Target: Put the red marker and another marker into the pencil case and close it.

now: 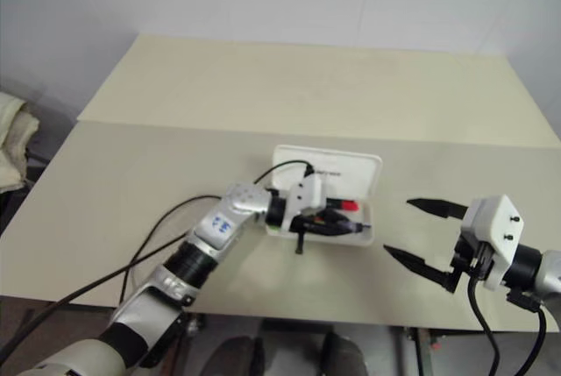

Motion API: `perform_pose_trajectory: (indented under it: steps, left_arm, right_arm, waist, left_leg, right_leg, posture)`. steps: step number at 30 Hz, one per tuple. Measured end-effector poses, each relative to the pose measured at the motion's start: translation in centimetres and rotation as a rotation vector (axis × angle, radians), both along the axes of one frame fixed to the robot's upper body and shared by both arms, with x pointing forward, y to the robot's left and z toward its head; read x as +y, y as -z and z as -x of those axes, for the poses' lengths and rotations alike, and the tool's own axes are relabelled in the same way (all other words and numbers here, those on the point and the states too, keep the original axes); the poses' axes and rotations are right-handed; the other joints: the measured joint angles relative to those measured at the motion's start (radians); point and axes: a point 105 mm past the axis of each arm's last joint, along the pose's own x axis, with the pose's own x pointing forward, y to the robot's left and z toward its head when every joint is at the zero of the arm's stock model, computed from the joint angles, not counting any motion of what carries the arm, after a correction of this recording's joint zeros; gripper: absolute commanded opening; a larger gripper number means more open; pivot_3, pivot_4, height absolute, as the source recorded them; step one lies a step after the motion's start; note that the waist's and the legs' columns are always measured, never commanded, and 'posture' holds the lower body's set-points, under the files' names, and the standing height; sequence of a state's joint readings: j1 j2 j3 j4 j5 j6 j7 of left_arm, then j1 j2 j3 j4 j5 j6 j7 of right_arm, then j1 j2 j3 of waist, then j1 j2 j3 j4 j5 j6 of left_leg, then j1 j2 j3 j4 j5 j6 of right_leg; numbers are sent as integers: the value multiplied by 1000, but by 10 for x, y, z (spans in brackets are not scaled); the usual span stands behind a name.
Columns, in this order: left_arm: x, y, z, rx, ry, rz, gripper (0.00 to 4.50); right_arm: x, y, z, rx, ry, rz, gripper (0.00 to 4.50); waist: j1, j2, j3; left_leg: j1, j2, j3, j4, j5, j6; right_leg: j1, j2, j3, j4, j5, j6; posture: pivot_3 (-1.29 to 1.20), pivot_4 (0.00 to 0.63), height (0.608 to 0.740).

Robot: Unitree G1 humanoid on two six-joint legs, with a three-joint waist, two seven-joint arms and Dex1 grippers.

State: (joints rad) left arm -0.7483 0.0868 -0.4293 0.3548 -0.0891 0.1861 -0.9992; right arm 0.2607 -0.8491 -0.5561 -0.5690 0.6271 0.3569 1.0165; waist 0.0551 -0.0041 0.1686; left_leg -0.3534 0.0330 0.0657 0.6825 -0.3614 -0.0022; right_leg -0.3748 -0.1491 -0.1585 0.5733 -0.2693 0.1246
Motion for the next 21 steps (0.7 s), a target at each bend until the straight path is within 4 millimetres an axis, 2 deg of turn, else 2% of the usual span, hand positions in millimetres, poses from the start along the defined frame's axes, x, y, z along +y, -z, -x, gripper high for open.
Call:
perform_pose_trajectory:
  steps: [10,19,21]
  left_arm:
    - [-19,3,-6,-13,2,-3,357]
    - [-26,5,-11,-22,1,-1,357]
    - [-26,7,-13,-16,-3,-3,1087]
  right_arm:
    - [6,-2,5,-4,10,-4,4500]
    - [6,-5,9,-11,41,-8,4500]
    - [4,-7,9,-19,48,-8,4500]
  waist:
    - [0,0,0]
    - [1,0,0]
    - [0,0,0]
  left_leg:
    - [0,0,0,0,0,0]
    - [0,0,0,0,0,0]
    - [0,0,0,0,0,0]
  right_leg:
    - [0,0,0,0,0,0]
    - [0,0,0,0,0,0]
    - [0,0,0,0,0,0]
  posture:
    - [0,150,740]
    - [0,150,740]
    - [0,150,740]
